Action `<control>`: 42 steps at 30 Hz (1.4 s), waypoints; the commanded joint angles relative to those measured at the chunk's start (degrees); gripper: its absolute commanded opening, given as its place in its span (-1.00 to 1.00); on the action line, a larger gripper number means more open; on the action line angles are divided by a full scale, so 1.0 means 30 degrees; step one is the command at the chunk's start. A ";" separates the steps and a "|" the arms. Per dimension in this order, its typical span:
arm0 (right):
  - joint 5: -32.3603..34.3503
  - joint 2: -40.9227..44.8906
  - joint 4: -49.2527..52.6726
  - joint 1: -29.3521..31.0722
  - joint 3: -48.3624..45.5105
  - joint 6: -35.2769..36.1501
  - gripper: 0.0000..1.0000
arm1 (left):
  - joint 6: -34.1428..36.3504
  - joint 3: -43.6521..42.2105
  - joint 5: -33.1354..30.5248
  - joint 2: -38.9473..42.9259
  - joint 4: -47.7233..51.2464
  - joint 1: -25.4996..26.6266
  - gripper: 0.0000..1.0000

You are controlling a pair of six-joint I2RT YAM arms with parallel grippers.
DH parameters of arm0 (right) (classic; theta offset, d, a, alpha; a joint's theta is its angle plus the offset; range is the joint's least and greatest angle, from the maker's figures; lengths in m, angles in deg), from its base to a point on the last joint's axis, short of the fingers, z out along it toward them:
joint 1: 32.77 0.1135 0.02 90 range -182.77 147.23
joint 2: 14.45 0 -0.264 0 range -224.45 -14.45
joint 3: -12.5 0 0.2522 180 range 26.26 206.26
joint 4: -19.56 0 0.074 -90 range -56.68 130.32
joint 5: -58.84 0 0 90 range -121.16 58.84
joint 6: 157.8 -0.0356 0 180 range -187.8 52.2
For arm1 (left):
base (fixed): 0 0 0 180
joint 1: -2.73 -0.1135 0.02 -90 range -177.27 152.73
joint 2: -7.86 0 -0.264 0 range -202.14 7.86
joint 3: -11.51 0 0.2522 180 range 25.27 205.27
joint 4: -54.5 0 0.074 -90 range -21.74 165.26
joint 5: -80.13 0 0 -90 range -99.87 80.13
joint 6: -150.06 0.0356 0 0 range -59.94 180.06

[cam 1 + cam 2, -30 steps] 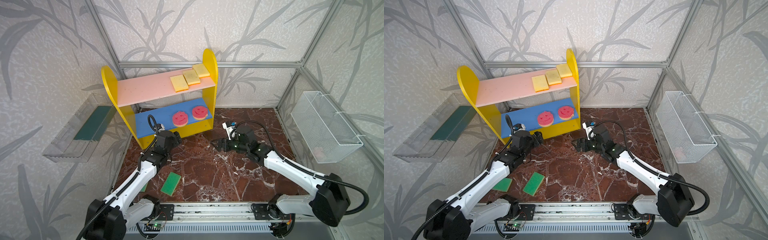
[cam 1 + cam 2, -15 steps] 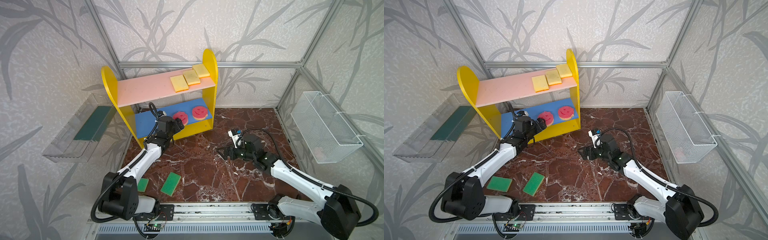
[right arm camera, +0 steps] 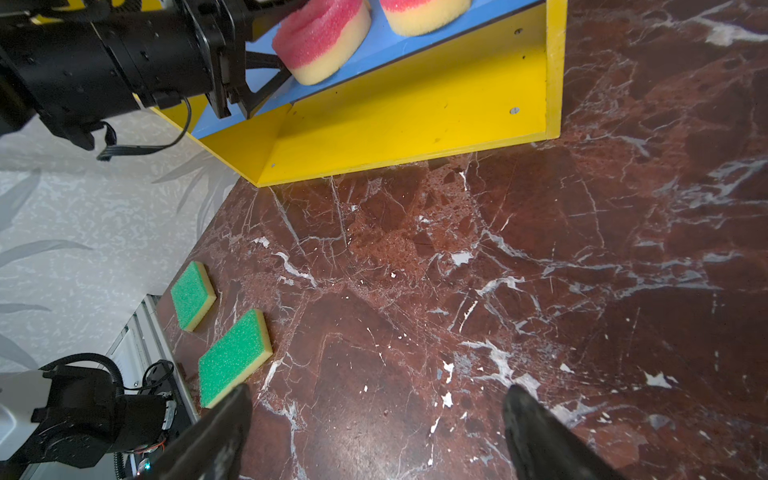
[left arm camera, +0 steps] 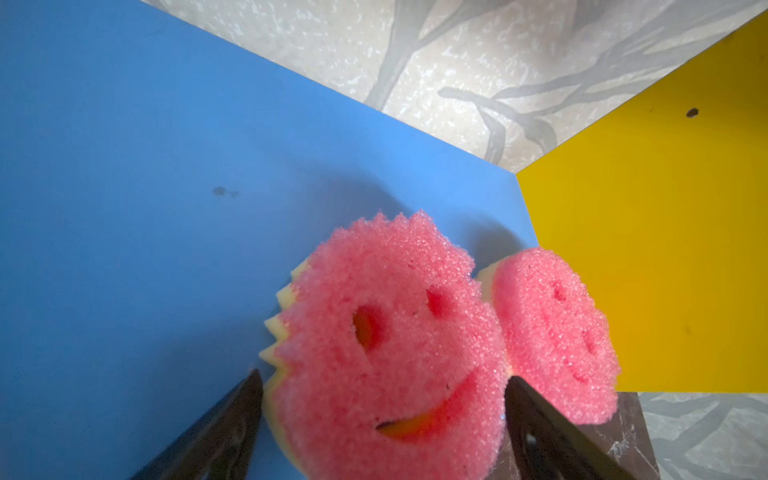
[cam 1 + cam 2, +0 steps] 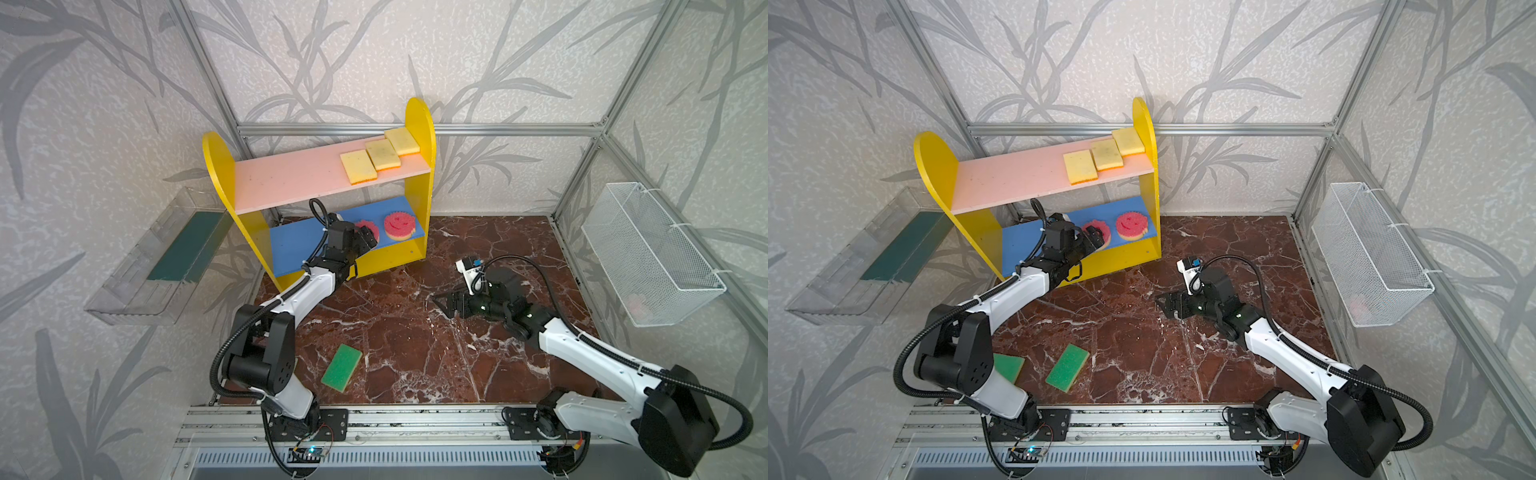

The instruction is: Place and organize the cleaning sponges onto the shelf

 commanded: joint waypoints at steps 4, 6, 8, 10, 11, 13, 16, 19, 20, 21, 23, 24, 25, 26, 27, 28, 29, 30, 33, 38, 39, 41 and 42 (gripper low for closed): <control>-0.0134 -0.0271 -0.0430 -0.0173 -0.0144 -0.0062 0.83 | -0.0106 0.1272 0.0410 -0.0599 -0.0511 0.0116 0.84; -0.0130 -0.0371 -0.0416 -0.0173 -0.0168 -0.0058 0.83 | 0.0087 0.1331 0.0310 -0.0405 -0.0166 0.0101 0.85; -0.0203 -0.0472 -0.0416 -0.0180 -0.0143 -0.0062 0.83 | 0.0433 0.1282 0.0038 0.0051 0.0480 0.0101 0.85; -0.0275 -0.0549 -0.0364 -0.0159 -0.0098 -0.0054 0.83 | 0.0836 0.1064 -0.0284 0.0799 0.1167 0.0101 0.86; -0.0312 -0.0589 -0.0336 -0.0186 -0.0085 -0.0069 0.83 | 0.1020 0.0919 -0.0430 0.1261 0.1541 0.0101 0.86; -0.0364 -0.0651 -0.0351 -0.0184 -0.0050 -0.0091 0.83 | 0.1269 0.0647 -0.0560 0.2101 0.2459 0.0101 0.86; -0.0605 -0.0819 -0.0118 -0.0159 0.0103 -0.0150 0.83 | 0.1416 -0.0324 -0.0375 0.3608 0.3969 0.0160 0.87; -0.1272 -0.0886 0.0328 -0.0167 0.0340 0.0108 0.83 | 0.1544 -0.2306 -0.0295 0.5797 0.5412 0.0174 0.86; -0.1522 -0.0886 0.0424 -0.0180 0.0355 0.0143 0.83 | 0.1476 -0.3160 -0.0177 0.6721 0.5892 0.0189 0.87; -0.1624 -0.0858 0.0418 -0.0183 0.0301 0.0089 0.83 | 0.1450 -0.3867 -0.0101 0.7615 0.6541 0.0255 0.87; -0.1769 -0.0773 0.0303 -0.0163 0.0116 -0.0061 0.83 | 0.1393 -0.4781 -0.0449 0.9280 0.8299 0.0615 0.86; -0.1815 -0.0715 0.0231 -0.0162 -0.0005 -0.0127 0.83 | 0.1539 -0.5047 -0.0857 1.0088 0.9535 0.0954 0.86; -0.1905 -0.0641 0.0146 -0.0164 -0.0107 -0.0176 0.83 | 0.1627 -0.5205 -0.1354 1.0726 1.0572 0.1320 0.86; -0.1971 -0.0579 0.0022 -0.0155 -0.0214 -0.0222 0.83 | 0.1614 -0.5510 -0.1798 1.1488 1.1372 0.1771 0.86; -0.2054 -0.0538 -0.0060 -0.0131 -0.0356 -0.0279 0.83 | 0.1557 -0.5884 -0.2003 1.2167 1.2009 0.2189 0.86; -0.2113 -0.0507 -0.0064 -0.0150 -0.0417 -0.0267 0.83 | 0.1377 -0.6172 -0.2139 1.2629 1.2569 0.2542 0.86; -0.2179 -0.0462 -0.0075 -0.0156 -0.0497 -0.0293 0.83 | 0.1150 -0.6449 -0.2281 1.3053 1.3193 0.2953 0.86; -0.2252 -0.0397 -0.0064 -0.0146 -0.0602 -0.0327 0.84 | 0.0882 -0.6779 -0.2404 1.3421 1.3746 0.3409 0.86; -0.2369 -0.0116 -0.0093 -0.0154 -0.0952 -0.0328 0.84 | -0.0331 -0.7812 -0.2627 1.4211 1.5413 0.4893 0.85; -0.2254 0.0543 -0.0350 -0.0156 -0.1845 -0.0355 0.84 | -0.2939 -1.0202 -0.4792 1.5671 1.7556 0.6808 0.85; -0.2239 0.0579 -0.0510 -0.0148 -0.2047 -0.0382 0.85 | -0.3483 -1.0705 -0.5134 1.5817 1.7769 0.6951 0.85; -0.2304 0.0535 -0.0620 -0.0156 -0.2187 -0.0414 0.85 | -0.4471 -1.1601 -0.5356 1.5858 1.7838 0.7119 0.85; -0.2369 0.0478 -0.0614 -0.0153 -0.2169 -0.0415 0.84 | -0.4874 -1.2055 -0.5303 1.5800 1.7692 0.7215 0.86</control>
